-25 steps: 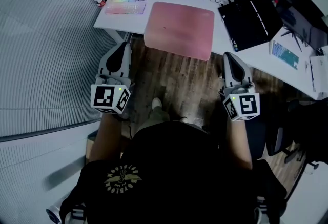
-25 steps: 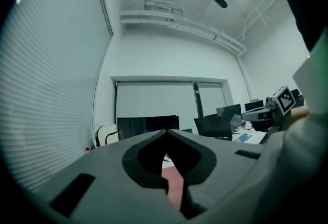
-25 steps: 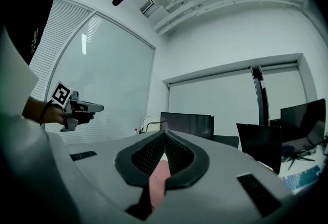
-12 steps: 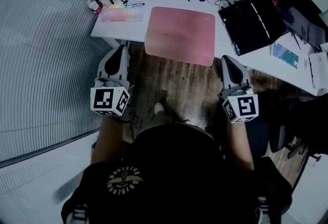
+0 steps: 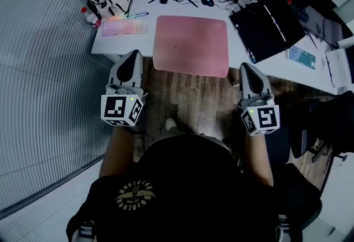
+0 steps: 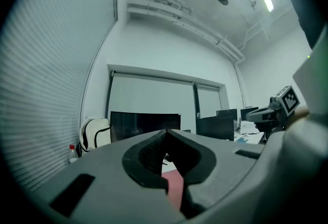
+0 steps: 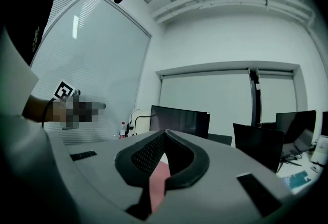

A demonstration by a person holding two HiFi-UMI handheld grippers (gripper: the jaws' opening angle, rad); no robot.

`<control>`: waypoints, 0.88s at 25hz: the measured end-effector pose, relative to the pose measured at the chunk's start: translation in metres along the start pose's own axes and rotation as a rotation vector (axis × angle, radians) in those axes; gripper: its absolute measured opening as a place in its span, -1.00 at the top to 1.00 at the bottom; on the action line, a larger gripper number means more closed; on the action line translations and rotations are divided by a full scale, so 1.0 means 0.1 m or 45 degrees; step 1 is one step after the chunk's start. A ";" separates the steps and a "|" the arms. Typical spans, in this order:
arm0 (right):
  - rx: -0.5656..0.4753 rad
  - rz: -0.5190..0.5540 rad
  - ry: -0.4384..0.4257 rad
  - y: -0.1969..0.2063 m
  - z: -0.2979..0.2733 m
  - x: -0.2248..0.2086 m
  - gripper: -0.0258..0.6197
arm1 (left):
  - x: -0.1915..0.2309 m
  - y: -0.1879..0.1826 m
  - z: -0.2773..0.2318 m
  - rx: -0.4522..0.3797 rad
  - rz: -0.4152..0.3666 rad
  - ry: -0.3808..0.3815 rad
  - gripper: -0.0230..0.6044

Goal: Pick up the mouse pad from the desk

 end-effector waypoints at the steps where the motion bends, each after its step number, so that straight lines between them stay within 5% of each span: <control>1: 0.000 0.003 0.010 -0.02 -0.02 0.00 0.92 | 0.04 0.00 -0.04 -0.002 0.003 0.012 0.91; 10: 0.001 0.029 0.106 -0.13 -0.18 0.10 0.92 | 0.31 0.07 -0.26 -0.005 -0.007 0.121 0.91; 22: 0.135 -0.049 0.101 0.42 -0.37 0.09 0.92 | 0.63 0.62 -0.34 0.118 0.038 0.084 0.91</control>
Point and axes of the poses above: the fingertips, and each gripper's own axes: z backward along the fingers, x to its left, y out of its underside, the point moved 4 cm from there along z, backward along the fingers, and after that the axes turned 3 degrees about z, right-handed, at the moved point
